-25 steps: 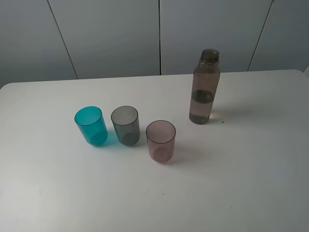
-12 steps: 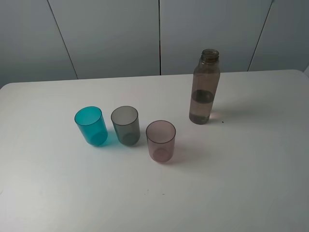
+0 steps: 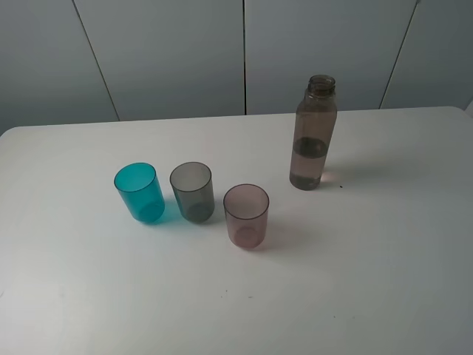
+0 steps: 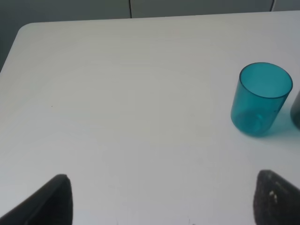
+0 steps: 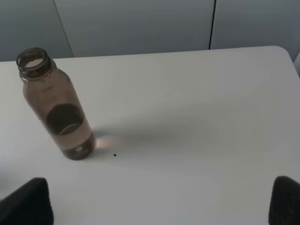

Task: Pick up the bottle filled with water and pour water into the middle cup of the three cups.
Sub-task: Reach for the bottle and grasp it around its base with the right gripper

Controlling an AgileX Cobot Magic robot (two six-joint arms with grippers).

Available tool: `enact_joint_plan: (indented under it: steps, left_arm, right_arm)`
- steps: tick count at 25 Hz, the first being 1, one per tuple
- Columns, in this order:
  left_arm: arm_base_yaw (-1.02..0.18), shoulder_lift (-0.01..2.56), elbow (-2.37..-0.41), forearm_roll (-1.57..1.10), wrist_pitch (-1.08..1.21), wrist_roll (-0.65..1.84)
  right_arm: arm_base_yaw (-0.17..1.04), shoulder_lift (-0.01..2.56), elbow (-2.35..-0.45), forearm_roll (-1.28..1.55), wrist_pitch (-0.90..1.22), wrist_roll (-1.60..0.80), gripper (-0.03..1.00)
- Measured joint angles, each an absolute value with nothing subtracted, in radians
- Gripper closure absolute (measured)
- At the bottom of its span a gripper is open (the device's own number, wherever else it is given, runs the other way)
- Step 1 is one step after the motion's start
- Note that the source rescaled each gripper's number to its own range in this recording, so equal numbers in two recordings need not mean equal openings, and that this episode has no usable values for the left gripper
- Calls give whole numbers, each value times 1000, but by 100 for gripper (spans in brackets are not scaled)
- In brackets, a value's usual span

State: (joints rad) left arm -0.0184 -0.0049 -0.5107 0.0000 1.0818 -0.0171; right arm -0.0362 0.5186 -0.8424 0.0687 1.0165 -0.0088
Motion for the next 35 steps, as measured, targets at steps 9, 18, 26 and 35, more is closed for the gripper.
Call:
enact_joint_plan:
  steps: [9,18,26,35]
  left_arm:
    - [-18,-5,-511,0,1082,-17]
    - [-18,-5,-511,0,1082,-17]
    - [-18,-5,-511,0,1082,-17]
    - [-18,-5,-511,0,1082,-17]
  right_arm:
    - [23,738,-831,92,820,-9,-3]
    - [315,868,-618,94,431,-9,-3]
    - [328,1054,-461,94,151,-7,-3]
    - [328,1309,-444,94,-118,-7,-3]
